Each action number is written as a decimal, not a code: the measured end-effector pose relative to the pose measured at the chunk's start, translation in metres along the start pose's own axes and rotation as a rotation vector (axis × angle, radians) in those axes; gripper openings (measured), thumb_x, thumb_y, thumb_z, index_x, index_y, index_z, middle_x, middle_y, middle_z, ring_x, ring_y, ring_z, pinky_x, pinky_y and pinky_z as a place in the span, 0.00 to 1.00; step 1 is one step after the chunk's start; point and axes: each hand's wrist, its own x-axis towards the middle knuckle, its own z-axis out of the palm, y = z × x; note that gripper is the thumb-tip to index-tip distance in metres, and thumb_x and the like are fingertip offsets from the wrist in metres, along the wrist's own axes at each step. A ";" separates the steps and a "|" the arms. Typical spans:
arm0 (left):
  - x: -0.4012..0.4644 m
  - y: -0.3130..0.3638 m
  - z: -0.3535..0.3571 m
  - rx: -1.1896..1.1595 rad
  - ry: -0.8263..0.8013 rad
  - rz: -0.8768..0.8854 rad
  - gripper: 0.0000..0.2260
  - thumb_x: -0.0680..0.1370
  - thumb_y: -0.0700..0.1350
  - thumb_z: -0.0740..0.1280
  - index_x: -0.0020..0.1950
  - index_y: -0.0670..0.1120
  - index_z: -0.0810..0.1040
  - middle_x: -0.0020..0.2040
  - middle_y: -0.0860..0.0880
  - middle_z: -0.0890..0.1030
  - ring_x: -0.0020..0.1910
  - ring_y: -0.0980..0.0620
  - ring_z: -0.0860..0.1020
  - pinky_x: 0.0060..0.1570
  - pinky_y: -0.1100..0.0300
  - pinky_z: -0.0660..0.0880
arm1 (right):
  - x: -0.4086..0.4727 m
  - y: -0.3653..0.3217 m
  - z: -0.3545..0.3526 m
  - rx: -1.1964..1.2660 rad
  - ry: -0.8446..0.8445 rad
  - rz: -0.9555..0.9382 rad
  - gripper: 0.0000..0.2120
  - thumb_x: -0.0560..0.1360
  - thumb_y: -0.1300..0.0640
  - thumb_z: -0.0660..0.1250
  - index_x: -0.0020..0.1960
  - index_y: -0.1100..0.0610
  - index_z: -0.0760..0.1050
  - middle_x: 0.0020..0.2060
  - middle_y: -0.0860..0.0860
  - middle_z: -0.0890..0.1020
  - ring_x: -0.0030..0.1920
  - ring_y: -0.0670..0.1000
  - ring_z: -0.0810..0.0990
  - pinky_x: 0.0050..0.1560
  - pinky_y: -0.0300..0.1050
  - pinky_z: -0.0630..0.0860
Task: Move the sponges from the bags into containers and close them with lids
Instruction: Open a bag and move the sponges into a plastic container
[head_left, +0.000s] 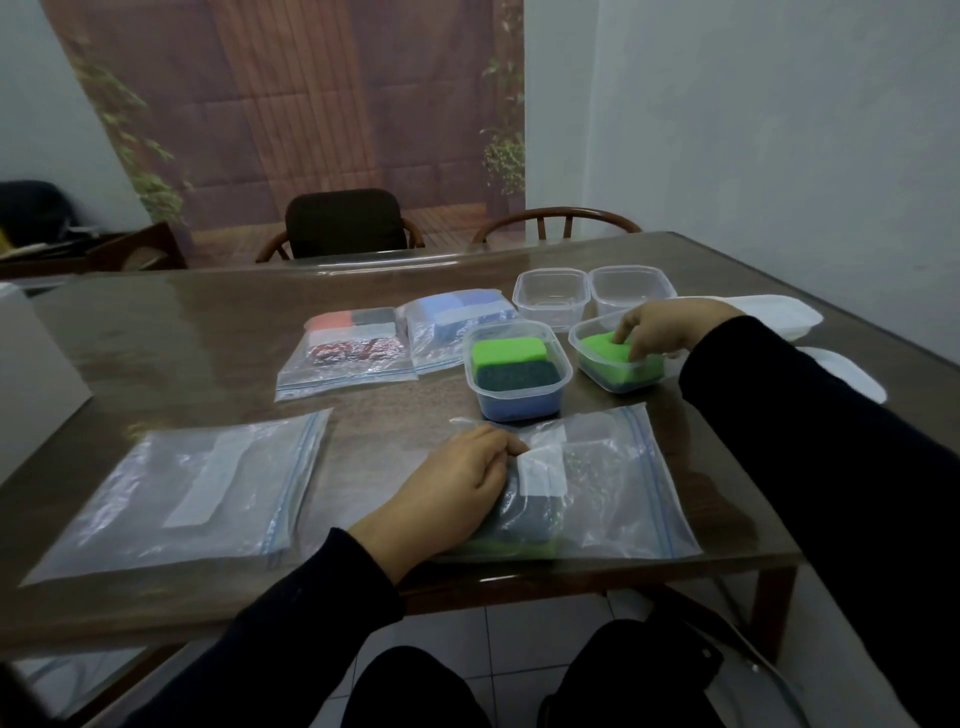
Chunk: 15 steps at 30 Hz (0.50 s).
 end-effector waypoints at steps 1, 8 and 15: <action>0.000 0.000 0.000 0.000 -0.001 -0.002 0.12 0.80 0.39 0.57 0.59 0.45 0.77 0.57 0.50 0.78 0.56 0.54 0.74 0.52 0.70 0.65 | 0.001 -0.001 0.000 -0.007 0.003 0.003 0.20 0.73 0.63 0.67 0.64 0.55 0.74 0.58 0.55 0.74 0.51 0.52 0.70 0.50 0.42 0.71; -0.001 0.000 0.000 -0.016 -0.004 -0.018 0.12 0.80 0.40 0.57 0.59 0.45 0.77 0.58 0.50 0.78 0.57 0.54 0.74 0.57 0.65 0.67 | -0.016 0.001 0.003 0.130 0.317 -0.039 0.15 0.73 0.62 0.65 0.59 0.57 0.77 0.60 0.57 0.78 0.59 0.58 0.76 0.58 0.45 0.71; -0.001 0.001 -0.001 -0.064 -0.003 -0.037 0.12 0.80 0.39 0.57 0.59 0.44 0.77 0.57 0.49 0.79 0.56 0.53 0.75 0.56 0.66 0.67 | -0.095 -0.008 0.037 0.430 0.650 -0.342 0.06 0.75 0.62 0.63 0.49 0.56 0.78 0.49 0.52 0.78 0.51 0.50 0.76 0.49 0.41 0.70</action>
